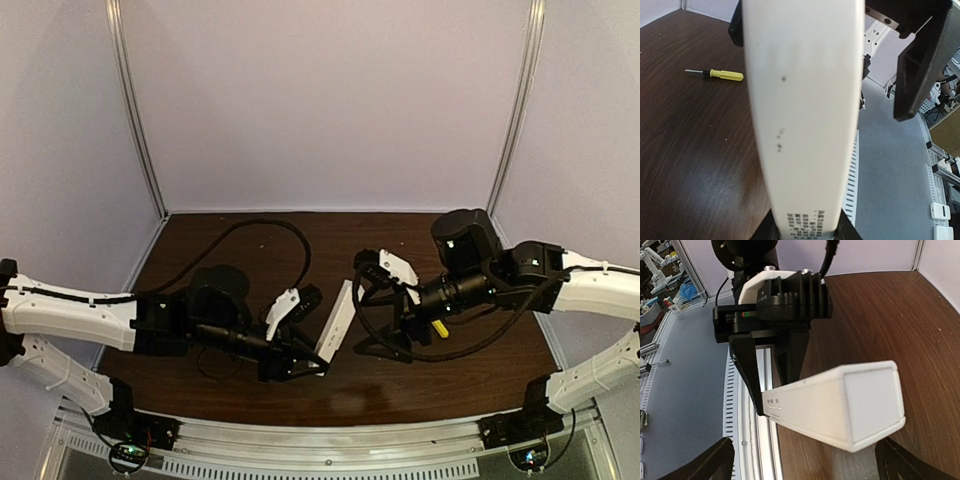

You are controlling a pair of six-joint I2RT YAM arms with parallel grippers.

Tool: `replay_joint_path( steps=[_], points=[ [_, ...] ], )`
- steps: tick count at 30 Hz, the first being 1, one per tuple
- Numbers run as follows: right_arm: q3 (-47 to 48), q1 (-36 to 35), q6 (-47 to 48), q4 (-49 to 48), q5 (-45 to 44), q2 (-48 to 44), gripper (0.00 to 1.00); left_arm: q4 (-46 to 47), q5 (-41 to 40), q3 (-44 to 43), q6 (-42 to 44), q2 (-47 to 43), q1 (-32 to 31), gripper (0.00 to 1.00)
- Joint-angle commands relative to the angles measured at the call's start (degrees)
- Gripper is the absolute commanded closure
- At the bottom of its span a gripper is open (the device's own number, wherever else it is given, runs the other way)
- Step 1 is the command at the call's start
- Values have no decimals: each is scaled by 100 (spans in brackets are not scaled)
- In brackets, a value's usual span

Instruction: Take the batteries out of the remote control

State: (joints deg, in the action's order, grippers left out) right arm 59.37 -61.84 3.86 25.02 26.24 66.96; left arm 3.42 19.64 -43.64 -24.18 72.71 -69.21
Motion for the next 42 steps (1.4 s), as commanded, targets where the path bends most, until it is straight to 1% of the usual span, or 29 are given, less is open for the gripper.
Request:
replay_joint_path(
  steps=[1,7,8,9,10,11,13,15,20,27,28,29,31,32,35,36,37,38,42],
  points=[
    [374,23,298,643,473,311,2,71,100,-214,210,114,-11,100],
    [1183,17,555,1416,426,869,11,36,187,-289,260,255,-44,100],
    [1285,17,604,1505,437,923,13,36,194,-300,265,264,-48,100],
    [1353,26,652,1579,480,969,20,36,204,-295,265,280,-59,100],
    [1417,31,696,1650,528,1018,31,44,210,-302,265,290,-63,100],
    [1467,32,740,1719,562,1053,37,45,213,-305,265,302,-65,100],
    [1539,26,775,1817,566,1130,39,45,201,-309,270,322,-66,100],
    [1572,40,804,1897,569,1188,47,36,189,-307,266,323,-66,100],
    [1683,50,855,1984,658,1260,64,27,188,-312,265,349,-69,100],
    [1597,51,906,1887,828,1129,97,-8,122,-323,274,341,-69,100],
    [1541,56,893,1833,818,1096,100,-12,96,-321,274,322,-72,97],
    [1474,56,872,1747,787,1053,100,-17,66,-318,276,304,-67,93],
    [1313,54,823,1562,726,948,100,-27,-26,-294,274,244,-72,77],
    [1226,56,776,1433,681,878,100,-29,-93,-276,281,198,-71,65],
    [933,67,548,938,544,612,100,62,-382,-100,253,-111,-74,22],
    [818,63,438,748,497,515,100,95,-476,-28,255,-243,-73,13],
    [700,67,348,560,429,409,100,155,-552,50,261,-385,-67,7],
    [559,61,227,346,352,284,100,230,-598,147,280,-528,-69,3],
    [-74,67,-348,-653,-71,-210,100,652,-699,574,378,-1120,-74,3]
  ],
)
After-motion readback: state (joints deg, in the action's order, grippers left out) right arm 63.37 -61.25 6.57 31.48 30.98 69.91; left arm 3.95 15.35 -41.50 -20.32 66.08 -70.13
